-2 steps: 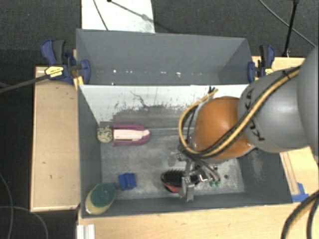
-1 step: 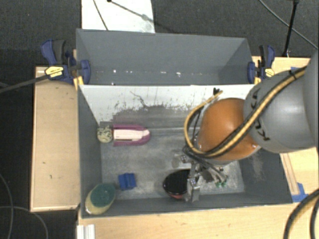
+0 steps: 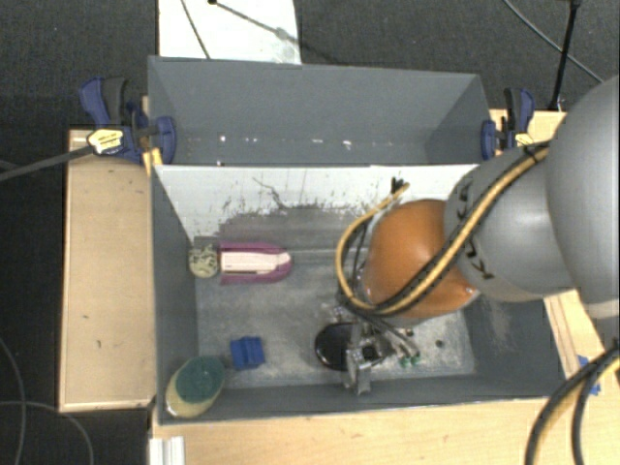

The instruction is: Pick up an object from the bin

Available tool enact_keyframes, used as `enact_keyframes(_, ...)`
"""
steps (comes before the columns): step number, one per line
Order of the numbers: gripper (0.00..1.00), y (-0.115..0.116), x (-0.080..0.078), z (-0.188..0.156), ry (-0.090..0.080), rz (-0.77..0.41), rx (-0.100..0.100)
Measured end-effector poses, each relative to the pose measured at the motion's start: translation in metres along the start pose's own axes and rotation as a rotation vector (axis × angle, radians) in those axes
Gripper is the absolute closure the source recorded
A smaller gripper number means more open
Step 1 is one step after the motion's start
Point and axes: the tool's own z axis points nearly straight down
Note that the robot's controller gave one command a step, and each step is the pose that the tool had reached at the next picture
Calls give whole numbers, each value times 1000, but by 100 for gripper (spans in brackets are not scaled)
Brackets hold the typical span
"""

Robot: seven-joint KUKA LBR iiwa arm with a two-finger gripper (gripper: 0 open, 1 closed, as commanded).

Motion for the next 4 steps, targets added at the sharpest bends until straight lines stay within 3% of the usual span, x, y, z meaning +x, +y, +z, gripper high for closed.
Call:
enact_keyframes(1,0,-20,7,-2,-2,-47,0)
enact_keyframes(2,100,-19,9,0,4,-45,0)
enact_keyframes(3,100,-19,9,-2,7,-39,-1)
enact_keyframes(4,100,-19,6,-88,0,-32,1)
